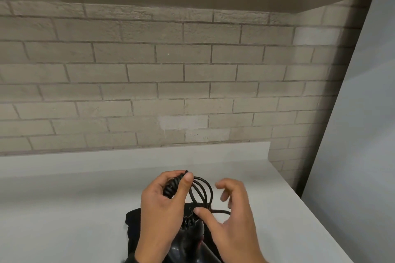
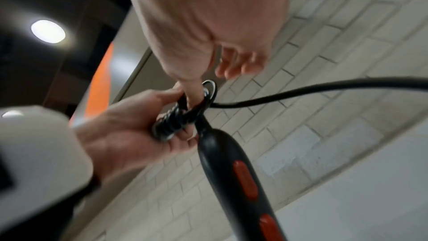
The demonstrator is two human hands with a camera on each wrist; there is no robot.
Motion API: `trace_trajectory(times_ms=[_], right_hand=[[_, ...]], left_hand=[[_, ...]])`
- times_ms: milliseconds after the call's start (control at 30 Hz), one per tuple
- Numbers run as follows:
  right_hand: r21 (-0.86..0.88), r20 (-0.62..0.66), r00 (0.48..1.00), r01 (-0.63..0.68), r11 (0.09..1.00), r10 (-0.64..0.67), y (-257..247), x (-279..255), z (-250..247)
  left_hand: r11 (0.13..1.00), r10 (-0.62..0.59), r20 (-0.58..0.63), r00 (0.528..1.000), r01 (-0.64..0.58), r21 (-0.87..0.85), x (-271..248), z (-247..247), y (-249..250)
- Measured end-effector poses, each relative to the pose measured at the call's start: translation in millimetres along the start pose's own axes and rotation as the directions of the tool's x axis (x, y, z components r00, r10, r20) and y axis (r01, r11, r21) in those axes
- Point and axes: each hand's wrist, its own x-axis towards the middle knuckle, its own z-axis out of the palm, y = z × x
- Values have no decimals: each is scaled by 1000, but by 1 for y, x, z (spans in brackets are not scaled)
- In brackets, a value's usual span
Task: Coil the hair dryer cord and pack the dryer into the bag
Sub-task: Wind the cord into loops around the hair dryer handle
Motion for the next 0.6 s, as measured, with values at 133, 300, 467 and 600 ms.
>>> trace_trajectory(times_ms=[133,300,467,600], right_hand=[[-245,-107,958,235,940,-268,4,-11,18],[-173,-70,988,123,977,-137,-8,-14,25],[208,226,927,-345,915,298,-34,1,-6],[449,501,745,-659,603,441,-27,21,-31]], left_hand=[[1000,-2,-77,997,4,25,-6,5,-1],[1000,13,-102,995,-13,2,-11,9,-3],[997,72,-62,995,-72,4,-11,5,-7],[990,138,7,990,-138,20,-7,-1,-9]])
